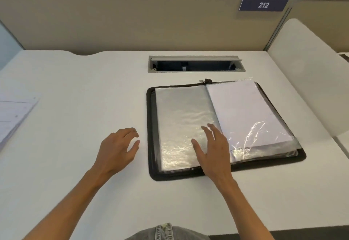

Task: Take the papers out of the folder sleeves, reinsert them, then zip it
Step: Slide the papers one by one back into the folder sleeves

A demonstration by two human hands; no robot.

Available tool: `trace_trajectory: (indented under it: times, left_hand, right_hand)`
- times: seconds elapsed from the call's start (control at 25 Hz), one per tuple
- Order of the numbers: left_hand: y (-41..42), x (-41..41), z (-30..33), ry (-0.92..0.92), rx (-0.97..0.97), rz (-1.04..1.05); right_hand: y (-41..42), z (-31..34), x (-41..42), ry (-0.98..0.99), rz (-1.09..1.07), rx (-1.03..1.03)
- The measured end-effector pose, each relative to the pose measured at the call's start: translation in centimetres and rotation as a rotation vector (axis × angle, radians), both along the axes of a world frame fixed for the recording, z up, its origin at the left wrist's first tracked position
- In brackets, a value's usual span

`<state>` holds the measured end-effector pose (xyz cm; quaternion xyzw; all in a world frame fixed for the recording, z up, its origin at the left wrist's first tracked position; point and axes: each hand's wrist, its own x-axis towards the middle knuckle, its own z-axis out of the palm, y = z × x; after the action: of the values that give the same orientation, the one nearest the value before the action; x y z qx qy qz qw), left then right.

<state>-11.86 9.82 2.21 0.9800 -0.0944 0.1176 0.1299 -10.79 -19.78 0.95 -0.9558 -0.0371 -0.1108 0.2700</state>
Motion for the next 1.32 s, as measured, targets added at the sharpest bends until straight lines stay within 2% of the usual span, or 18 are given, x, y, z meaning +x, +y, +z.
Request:
trace_trajectory:
  times: [0.16,0.28,0.44,0.6,0.76,1.04,1.16,1.32]
  left_hand:
    - [7.2,-1.5,0.4,-0.033,-0.021,0.147]
    - [14.1,-2.8,-0.5,-0.025,-0.020,0.229]
    - [23.6,-2.9,-3.0,0.033,0.043,0.312]
    - [30.8,-2.2,-5.0,0.038,0.158,0.474]
    - [35.2,0.0,-5.7,0.067,0.176,0.580]
    - [36.4,3.9,-7.6,0.101,0.069,0.611]
    - [36.3,3.8,-8.2,0.083,0.010,0.632]
    - [36.2,4.0,-8.6,0.066,0.017,0.641]
  right_hand:
    - [11.2,0.0,-1.2,0.165,0.420,0.038]
    - [19.6,-0.9,-1.8,0.356,0.599,-0.035]
    - [29.7,-1.8,-0.4,0.387,0.616,-0.196]
    - [38.1,-1.2,3.3,0.493,0.657,-0.195]
    - [45.0,-0.9,8.3,0.577,0.641,-0.162]
    - [54.6,0.4,16.9,0.601,0.630,-0.154]
    - [58.2,0.2,19.3,0.568,0.631,-0.214]
    - [62.3,-0.5,21.6,0.589,0.627,-0.240]
